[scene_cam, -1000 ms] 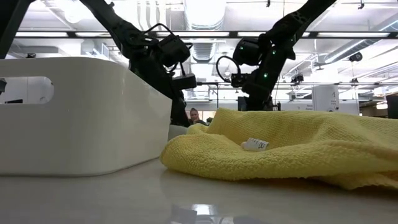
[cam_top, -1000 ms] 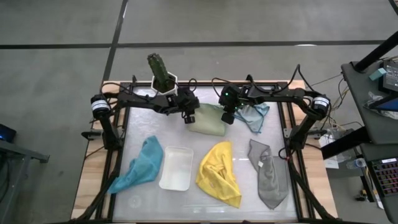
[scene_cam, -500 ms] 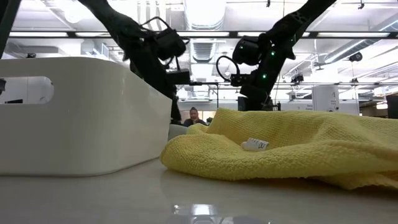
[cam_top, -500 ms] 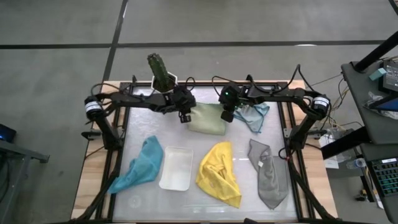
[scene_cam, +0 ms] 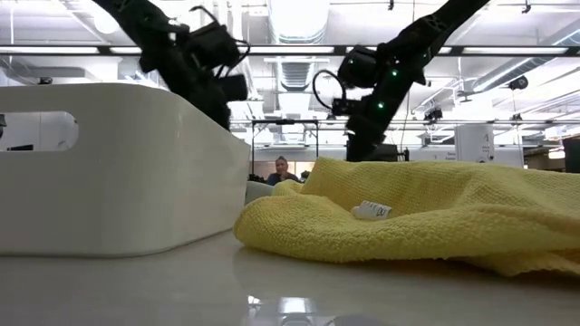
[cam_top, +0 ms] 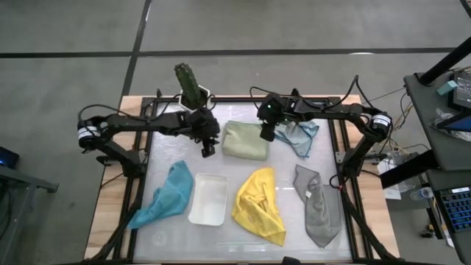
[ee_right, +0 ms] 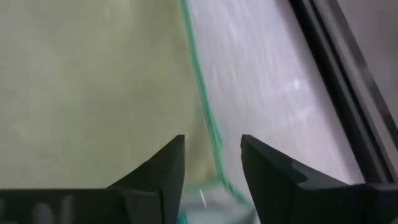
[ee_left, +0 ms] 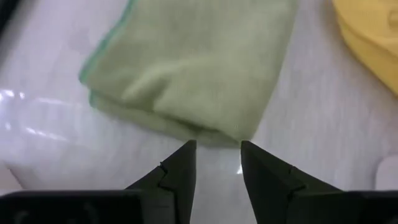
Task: Fold microfiber towels
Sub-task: Fold the green microfiber towel
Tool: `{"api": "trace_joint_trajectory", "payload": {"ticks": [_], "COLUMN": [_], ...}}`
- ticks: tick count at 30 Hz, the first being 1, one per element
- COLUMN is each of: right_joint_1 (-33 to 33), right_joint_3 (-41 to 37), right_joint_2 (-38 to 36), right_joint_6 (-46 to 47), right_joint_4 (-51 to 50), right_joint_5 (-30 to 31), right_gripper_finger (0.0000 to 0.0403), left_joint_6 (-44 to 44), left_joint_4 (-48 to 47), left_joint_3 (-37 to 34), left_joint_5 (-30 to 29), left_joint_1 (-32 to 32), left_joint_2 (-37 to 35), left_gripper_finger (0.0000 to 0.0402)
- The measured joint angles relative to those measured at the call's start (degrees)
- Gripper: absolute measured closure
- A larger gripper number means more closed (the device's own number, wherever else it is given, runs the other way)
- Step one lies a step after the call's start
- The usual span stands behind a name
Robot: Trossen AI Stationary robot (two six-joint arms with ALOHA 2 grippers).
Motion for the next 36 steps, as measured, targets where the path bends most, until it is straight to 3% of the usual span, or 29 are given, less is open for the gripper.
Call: {"api": "trace_joint_trajectory", "payload": {"ticks": [4, 8, 15, 21, 25, 31, 36], "right_joint_1": [-0.28, -0.5, -0.54, -0.64, -1.47, -3.51, -3.9], "right_joint_3": [-0.02, -0.07, 7.48, 15.83, 19.5, 22.05, 21.58], "right_joint_2": [0.6, 3.52, 12.89, 20.49, 24.08, 26.88, 27.04], "right_joint_6": [0.15, 2.34, 6.22, 2.9, 1.7, 2.56, 2.62], "right_joint_4": [8.02, 15.75, 18.13, 15.64, 14.59, 14.97, 15.31], "right_joint_5": [-8.97, -14.0, -14.55, -14.75, -15.49, -23.67, -24.59], "right_gripper_finger": [0.0254, 0.0251, 0.0235, 0.0232, 0.0237, 0.025, 0.0263], "left_joint_6": [-3.22, -4.9, -6.68, -5.71, -5.69, -5.67, -5.62], "left_joint_4": [3.0, 8.29, 18.44, 18.76, 18.71, 21.09, 24.21], "left_joint_3": [-3.89, -6.9, -9.55, -9.42, -9.7, -9.7, -9.72], "left_joint_5": [1.39, 1.95, 1.69, 1.49, 2.56, 4.0, 5.0], "left_joint_1": [-0.23, -0.48, -1.0, -1.3, -1.3, -1.37, -1.35], "left_joint_2": [-0.52, -0.53, 3.06, 5.88, 6.47, 8.51, 9.93], "left_gripper_finger": [0.029, 0.0284, 0.0235, 0.0205, 0.0203, 0.0213, 0.023]}}
